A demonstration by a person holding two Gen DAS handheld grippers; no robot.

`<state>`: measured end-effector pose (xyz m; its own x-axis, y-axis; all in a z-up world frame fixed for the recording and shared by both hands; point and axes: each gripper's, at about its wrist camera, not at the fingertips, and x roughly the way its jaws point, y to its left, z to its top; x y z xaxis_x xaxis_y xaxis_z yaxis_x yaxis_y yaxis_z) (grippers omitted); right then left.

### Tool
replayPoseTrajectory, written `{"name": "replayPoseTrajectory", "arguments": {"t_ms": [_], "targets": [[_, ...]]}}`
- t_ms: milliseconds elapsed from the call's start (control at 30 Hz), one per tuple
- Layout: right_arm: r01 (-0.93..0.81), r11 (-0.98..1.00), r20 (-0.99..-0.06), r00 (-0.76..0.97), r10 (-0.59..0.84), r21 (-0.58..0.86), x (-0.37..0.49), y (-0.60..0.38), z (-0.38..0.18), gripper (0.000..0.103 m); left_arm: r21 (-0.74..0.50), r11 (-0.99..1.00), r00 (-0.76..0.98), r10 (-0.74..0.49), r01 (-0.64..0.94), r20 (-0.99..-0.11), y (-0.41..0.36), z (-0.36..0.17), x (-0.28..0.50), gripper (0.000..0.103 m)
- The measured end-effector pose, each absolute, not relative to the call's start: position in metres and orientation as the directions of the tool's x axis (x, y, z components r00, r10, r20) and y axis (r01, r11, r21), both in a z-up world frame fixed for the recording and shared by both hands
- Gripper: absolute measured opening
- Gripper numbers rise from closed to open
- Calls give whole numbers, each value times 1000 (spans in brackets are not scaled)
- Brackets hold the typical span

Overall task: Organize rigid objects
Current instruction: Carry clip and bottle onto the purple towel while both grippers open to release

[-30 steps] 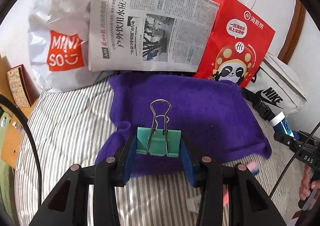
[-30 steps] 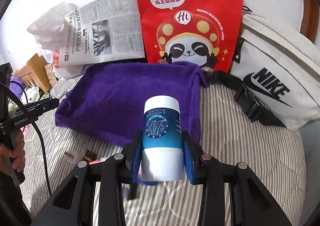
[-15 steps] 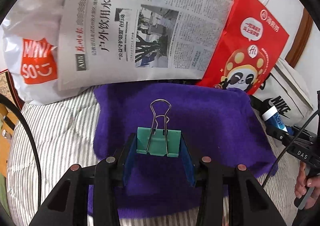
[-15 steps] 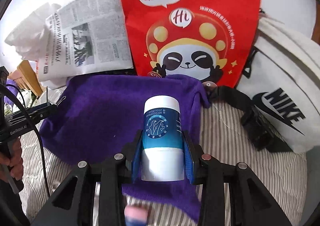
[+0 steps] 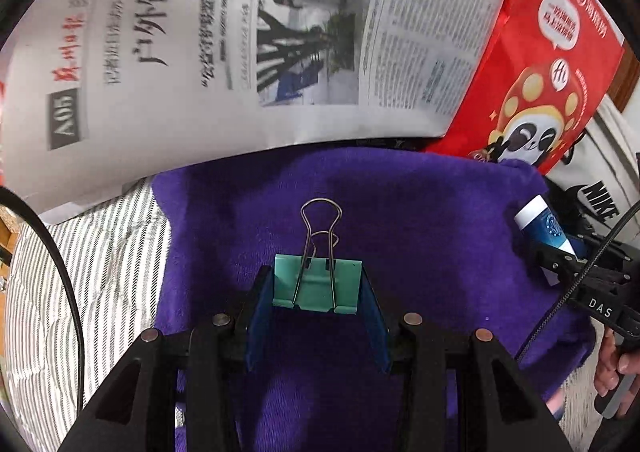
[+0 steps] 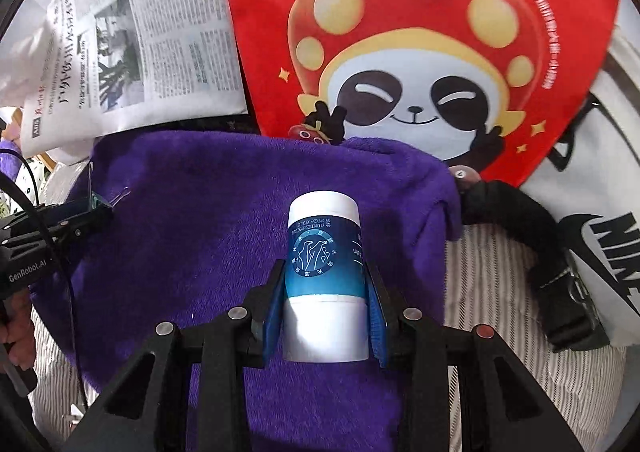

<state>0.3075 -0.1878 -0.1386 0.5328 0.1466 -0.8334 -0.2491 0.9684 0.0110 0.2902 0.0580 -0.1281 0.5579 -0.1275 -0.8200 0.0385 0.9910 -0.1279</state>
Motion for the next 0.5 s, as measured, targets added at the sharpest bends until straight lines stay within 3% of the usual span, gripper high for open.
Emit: {"name": "replayPoseTrajectory", "arguments": {"t_ms": [500], "targets": [[-254,967,-856,500,131,-1,318,-180,-156,37,-35,998,510,-60,60,-858,39,-138,308,40]]}}
